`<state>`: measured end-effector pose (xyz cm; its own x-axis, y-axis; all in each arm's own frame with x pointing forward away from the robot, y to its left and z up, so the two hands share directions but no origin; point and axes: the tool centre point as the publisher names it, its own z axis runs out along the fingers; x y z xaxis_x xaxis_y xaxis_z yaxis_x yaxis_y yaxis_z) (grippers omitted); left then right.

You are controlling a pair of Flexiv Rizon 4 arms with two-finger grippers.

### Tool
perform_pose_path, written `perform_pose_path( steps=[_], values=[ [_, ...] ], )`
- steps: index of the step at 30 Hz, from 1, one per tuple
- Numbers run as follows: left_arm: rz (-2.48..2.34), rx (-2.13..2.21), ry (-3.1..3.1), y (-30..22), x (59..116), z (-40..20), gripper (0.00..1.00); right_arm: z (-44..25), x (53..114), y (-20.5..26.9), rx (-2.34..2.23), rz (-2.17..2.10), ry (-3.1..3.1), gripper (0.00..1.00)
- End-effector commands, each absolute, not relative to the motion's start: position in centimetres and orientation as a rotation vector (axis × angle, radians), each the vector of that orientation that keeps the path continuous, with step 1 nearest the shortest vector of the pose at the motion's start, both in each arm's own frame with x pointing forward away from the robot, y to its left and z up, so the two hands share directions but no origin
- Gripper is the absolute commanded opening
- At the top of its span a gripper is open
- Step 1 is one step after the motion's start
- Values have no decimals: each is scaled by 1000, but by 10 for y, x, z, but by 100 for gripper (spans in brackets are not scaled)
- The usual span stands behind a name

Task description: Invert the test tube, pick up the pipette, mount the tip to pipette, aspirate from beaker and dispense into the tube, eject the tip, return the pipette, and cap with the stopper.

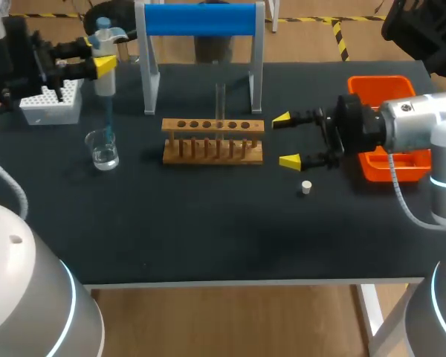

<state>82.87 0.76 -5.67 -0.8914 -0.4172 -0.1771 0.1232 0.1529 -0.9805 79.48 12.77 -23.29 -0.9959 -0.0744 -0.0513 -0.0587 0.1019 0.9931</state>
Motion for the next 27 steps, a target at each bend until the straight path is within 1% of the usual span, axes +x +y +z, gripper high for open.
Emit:
perform_pose_path(
  steps=[1, 18, 27],
  values=[
    [-1807, -261, 2014, 26, 835, -65, 0, -232, 794, 126, 142, -2092, -2323, 100],
    [-1848, -259, 1960, 56, 880, -92, 0, -232, 794, 126, 142, -2092, -2323, 100],
    [-1870, -269, 1944, 60, 893, -102, 0, -232, 794, 126, 142, -2092, -2323, 100]
  ],
)
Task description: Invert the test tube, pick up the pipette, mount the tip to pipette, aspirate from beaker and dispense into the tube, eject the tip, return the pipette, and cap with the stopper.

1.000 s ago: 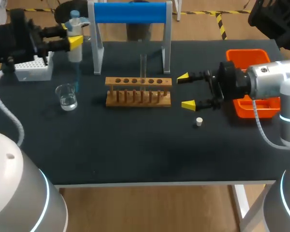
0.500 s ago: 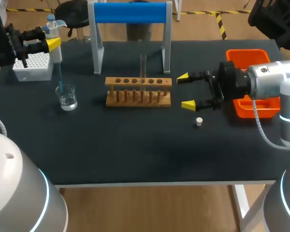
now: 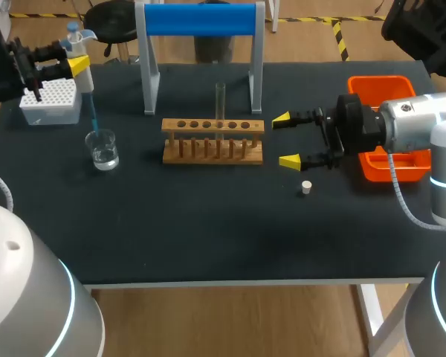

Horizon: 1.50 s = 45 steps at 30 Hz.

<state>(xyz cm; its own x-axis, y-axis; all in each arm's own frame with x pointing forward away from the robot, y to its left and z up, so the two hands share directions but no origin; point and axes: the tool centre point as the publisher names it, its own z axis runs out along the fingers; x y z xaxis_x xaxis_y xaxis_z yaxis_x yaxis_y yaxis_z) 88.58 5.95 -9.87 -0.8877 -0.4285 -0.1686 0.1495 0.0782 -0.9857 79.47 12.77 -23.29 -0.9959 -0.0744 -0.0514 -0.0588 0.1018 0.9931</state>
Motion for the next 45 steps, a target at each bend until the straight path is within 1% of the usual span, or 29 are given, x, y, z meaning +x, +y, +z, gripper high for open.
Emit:
perform_pose_path(
  steps=[1, 18, 45],
  values=[
    [-1870, -270, 1944, 60, 894, -102, 0, -232, 794, 126, 142, -2092, -2323, 100],
    [-1883, -280, 1945, 63, 907, -112, 0, -232, 794, 126, 142, -2092, -2323, 100],
    [-1896, -298, 1939, 62, 907, -111, 0, -232, 794, 126, 142, -2092, -2323, 100]
  ],
)
